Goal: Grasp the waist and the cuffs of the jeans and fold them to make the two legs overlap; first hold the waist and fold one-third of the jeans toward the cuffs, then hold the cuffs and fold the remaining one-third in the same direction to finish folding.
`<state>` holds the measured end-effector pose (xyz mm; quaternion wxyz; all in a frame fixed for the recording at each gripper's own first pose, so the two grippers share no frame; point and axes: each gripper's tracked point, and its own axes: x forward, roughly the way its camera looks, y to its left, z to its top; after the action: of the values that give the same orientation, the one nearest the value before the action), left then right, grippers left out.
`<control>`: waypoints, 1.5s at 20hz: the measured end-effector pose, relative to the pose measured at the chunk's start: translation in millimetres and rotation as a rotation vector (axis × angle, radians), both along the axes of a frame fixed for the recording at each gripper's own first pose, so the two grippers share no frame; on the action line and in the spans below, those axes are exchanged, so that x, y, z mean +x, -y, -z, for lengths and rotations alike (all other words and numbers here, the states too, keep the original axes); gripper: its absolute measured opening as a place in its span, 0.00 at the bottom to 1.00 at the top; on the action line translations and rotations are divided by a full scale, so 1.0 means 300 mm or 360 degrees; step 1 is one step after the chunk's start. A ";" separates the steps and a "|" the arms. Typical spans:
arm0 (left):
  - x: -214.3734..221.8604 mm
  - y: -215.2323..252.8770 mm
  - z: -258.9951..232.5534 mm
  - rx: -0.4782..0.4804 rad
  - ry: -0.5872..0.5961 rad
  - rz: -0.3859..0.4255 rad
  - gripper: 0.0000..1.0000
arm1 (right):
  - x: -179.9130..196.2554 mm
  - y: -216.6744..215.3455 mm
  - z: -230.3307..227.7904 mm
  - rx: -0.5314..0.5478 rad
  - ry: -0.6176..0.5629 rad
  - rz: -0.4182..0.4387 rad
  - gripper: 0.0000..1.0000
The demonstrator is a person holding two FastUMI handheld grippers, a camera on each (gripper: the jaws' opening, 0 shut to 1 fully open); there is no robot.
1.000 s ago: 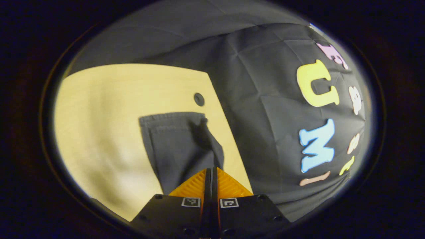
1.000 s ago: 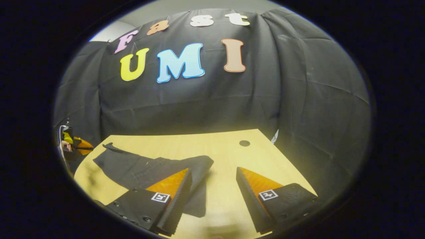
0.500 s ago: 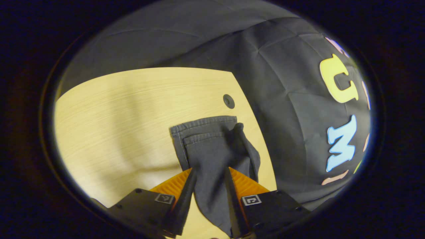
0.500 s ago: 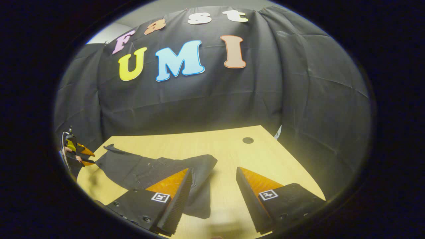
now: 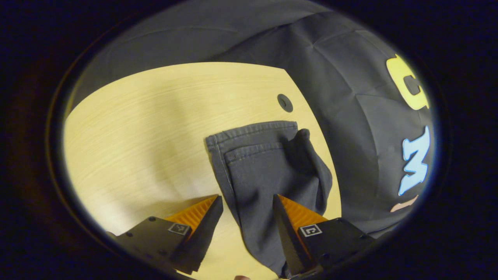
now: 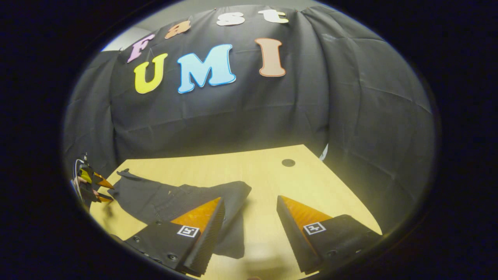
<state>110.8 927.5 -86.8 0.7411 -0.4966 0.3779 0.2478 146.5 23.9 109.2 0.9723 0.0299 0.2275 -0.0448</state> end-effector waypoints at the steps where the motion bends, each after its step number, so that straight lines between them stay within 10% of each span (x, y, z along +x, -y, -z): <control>1: 0.005 -0.005 0.009 0.0005 0.0004 0.0006 0.86 | 0.003 -0.001 0.000 0.0003 -0.0002 -0.0002 0.81; 8: 0.057 0.000 0.007 -0.0068 0.0116 0.0000 0.86 | -0.004 -0.008 0.000 -0.0010 -0.0004 -0.0010 0.81; 12: 0.048 -0.018 0.062 -0.0093 0.0145 -0.0044 0.57 | -0.013 -0.018 -0.001 -0.0007 -0.0015 -0.0009 0.81; 14: 0.044 -0.022 0.046 -0.0118 0.0166 -0.0063 0.19 | -0.022 -0.019 -0.005 -0.0013 -0.0013 -0.0008 0.81; 17: 0.053 -0.014 0.058 -0.0148 0.0184 -0.0033 0.08 | -0.022 -0.022 -0.006 -0.0012 -0.0014 -0.0008 0.81; 25: 0.123 0.152 -0.404 -0.0413 0.0758 0.0004 0.12 | -0.046 -0.028 -0.024 0.0007 -0.0015 -0.0032 0.81; 30: 0.138 0.656 -0.718 -0.0348 0.1013 0.0444 0.08 | -0.088 -0.020 -0.074 -0.0012 0.0065 -0.0103 0.81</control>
<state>152.1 730.7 128.4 0.7908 -0.5688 0.2168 -0.0644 120.2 29.8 131.4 0.9778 0.0199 0.2083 -0.0136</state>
